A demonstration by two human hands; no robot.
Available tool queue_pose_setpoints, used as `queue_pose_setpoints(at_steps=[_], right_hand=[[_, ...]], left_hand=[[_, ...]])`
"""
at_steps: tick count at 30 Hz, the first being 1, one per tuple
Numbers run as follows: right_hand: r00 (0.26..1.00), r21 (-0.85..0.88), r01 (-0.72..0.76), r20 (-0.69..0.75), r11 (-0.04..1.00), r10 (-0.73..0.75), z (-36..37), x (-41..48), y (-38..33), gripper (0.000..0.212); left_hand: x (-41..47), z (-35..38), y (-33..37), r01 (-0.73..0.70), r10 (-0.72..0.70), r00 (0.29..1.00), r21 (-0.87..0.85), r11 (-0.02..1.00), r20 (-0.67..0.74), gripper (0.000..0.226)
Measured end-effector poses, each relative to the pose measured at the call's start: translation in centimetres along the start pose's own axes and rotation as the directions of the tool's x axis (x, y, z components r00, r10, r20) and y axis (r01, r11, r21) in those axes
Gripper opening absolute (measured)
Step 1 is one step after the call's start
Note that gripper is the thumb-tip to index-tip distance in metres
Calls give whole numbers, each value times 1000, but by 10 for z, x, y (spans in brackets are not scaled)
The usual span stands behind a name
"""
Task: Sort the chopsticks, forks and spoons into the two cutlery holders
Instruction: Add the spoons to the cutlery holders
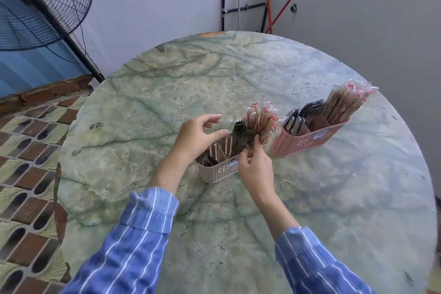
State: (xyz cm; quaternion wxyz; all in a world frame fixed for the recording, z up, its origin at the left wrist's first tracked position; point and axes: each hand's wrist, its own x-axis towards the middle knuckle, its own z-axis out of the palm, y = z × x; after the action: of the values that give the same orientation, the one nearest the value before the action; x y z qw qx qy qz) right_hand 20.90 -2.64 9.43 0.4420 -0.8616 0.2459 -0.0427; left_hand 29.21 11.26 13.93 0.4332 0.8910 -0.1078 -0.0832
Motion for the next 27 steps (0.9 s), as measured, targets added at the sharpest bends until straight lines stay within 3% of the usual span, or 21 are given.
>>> queue_pose_setpoints(at_steps=[3,6,12,27], right_hand=[[998,-83,-55,38,995,58,-4,9,-5,54],[998,-101,-41,44,994,46,-8,11,-10,48],[995,-162,41,99,986,-25,-12,11,-10,34],[992,-124,48,119,991,-33,-20,33,-5,46]], left_hand=[[19,4,9,-58,21,984,208,976,178,69],[29,14,13,-126,59,961,238,963,270,67],[33,22,12,-131,94,970,156,979,224,49],[40,23,10,-226,154,950,254,941,273,34]])
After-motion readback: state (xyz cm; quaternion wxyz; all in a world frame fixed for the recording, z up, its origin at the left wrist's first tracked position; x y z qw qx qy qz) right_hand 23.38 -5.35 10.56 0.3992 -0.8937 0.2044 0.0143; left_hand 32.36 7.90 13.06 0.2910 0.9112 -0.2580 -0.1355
